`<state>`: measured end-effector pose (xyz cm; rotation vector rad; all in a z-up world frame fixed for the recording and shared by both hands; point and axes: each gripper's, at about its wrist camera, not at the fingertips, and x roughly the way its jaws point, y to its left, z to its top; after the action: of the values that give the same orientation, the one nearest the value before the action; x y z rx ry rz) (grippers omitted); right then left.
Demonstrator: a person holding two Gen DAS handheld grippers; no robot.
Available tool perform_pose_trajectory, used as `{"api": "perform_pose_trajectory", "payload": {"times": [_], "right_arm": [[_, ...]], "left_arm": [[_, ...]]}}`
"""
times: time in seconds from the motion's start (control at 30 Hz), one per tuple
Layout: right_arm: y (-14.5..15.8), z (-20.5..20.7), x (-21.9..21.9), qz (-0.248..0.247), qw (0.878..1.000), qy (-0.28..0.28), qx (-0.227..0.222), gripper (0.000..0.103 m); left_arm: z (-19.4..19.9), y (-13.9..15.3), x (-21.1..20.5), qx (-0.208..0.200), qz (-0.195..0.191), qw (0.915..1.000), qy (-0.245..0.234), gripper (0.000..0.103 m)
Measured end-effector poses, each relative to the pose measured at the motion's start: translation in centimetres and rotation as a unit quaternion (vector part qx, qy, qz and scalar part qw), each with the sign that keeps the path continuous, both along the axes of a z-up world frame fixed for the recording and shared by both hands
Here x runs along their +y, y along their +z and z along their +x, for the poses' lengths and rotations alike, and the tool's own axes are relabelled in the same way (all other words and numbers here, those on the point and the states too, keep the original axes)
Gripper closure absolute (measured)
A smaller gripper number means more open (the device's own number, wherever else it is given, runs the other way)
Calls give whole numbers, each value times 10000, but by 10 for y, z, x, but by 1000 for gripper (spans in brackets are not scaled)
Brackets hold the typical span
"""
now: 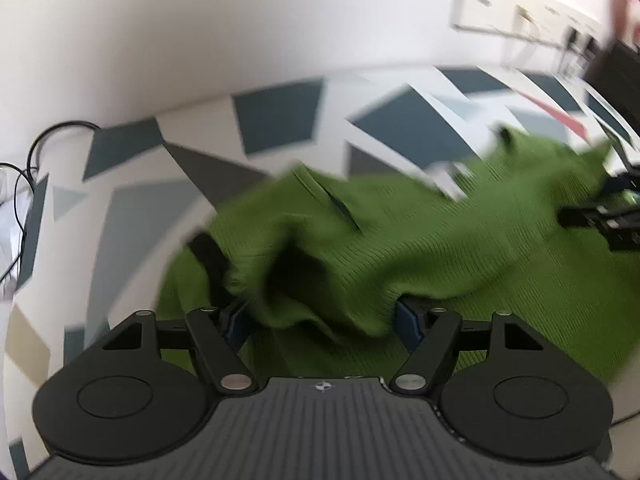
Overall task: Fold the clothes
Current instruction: 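Lift the hem with both grippers and fold it over toward the collar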
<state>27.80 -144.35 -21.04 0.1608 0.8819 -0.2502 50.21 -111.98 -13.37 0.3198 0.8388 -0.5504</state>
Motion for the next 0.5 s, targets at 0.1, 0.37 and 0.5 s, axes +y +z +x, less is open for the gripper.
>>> {"api": "perform_pose_trajectory", "payload": {"times": [0.1,0.37,0.5], "right_arm": [[5,26,-24,-59,9994,-231,-255,44],[37,23,-70,108,9856,-1207,-1182,41],[30,-11,-70,437,9837,-1435,-996,41]], "left_arm": [[30,11,2,-201,-271,9983,481,31],[59,21,29,234,-492,9964,643,27],[29,2,30,747,-267,9968,116,27]]}}
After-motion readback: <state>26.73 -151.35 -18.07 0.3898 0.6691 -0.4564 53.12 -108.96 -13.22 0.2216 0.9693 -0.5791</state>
